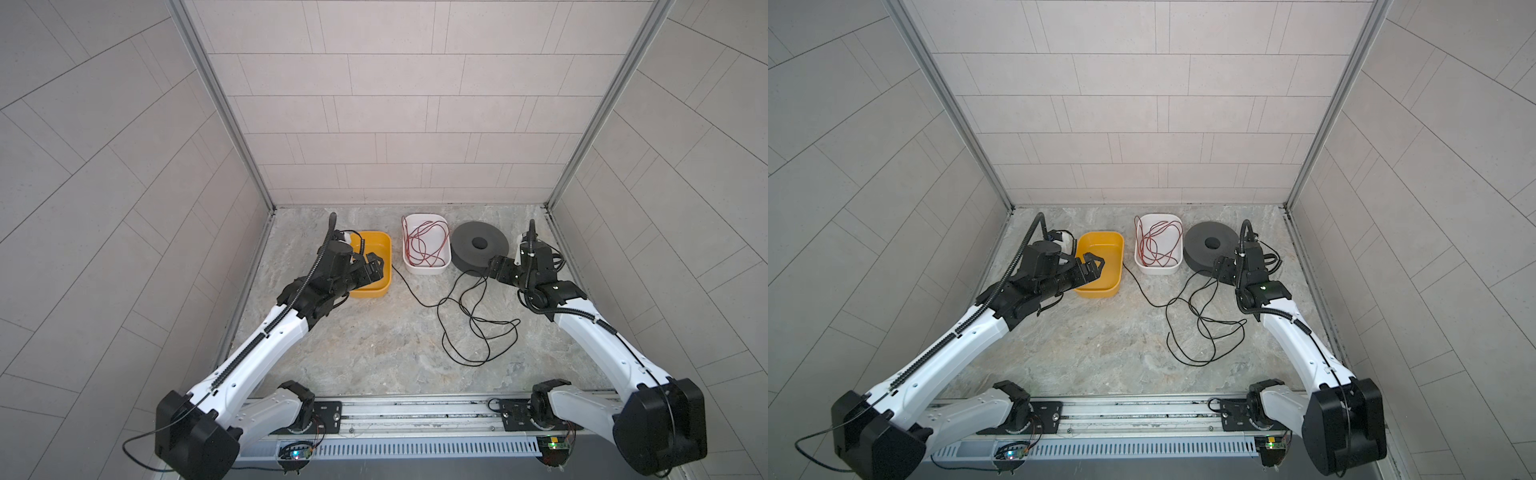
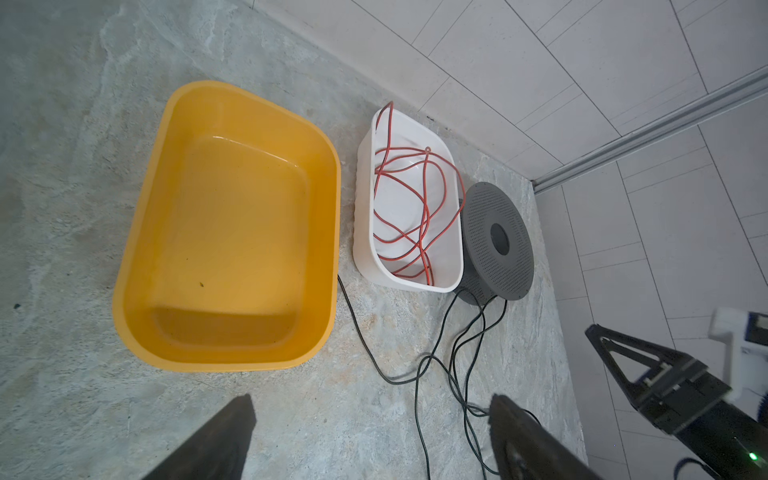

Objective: Wrap the cables

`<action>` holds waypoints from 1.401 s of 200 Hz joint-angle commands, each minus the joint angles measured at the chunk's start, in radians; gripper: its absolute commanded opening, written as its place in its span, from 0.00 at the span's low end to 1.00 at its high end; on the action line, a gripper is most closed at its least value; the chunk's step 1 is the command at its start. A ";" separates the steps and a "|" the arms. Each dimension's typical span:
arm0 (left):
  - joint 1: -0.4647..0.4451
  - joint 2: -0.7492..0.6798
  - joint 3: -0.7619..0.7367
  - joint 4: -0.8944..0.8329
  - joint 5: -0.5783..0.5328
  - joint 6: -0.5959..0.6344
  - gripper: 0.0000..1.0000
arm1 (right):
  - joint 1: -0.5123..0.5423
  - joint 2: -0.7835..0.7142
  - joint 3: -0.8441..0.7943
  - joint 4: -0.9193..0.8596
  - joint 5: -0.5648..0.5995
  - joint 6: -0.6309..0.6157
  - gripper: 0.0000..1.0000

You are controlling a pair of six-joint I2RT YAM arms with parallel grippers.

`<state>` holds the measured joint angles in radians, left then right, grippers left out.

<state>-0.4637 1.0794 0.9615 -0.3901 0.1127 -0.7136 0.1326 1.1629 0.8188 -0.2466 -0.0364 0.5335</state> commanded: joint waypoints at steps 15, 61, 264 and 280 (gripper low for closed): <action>0.061 -0.036 -0.018 -0.072 0.053 0.072 0.94 | -0.098 0.101 -0.007 0.209 -0.138 0.111 0.83; 0.143 0.021 -0.117 -0.005 0.122 0.007 0.92 | -0.083 0.204 0.051 0.189 -0.215 0.104 0.79; 0.170 -0.006 -0.130 -0.061 0.135 0.057 0.92 | 0.558 0.604 0.343 -0.119 0.025 -0.438 0.47; 0.171 -0.002 -0.127 -0.059 0.143 0.057 0.92 | 0.573 0.637 0.359 -0.138 0.054 -0.440 0.47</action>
<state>-0.2989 1.0828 0.8448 -0.4603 0.2348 -0.6720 0.6842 1.7596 1.1503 -0.3141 -0.0589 0.1299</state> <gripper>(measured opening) 0.915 0.475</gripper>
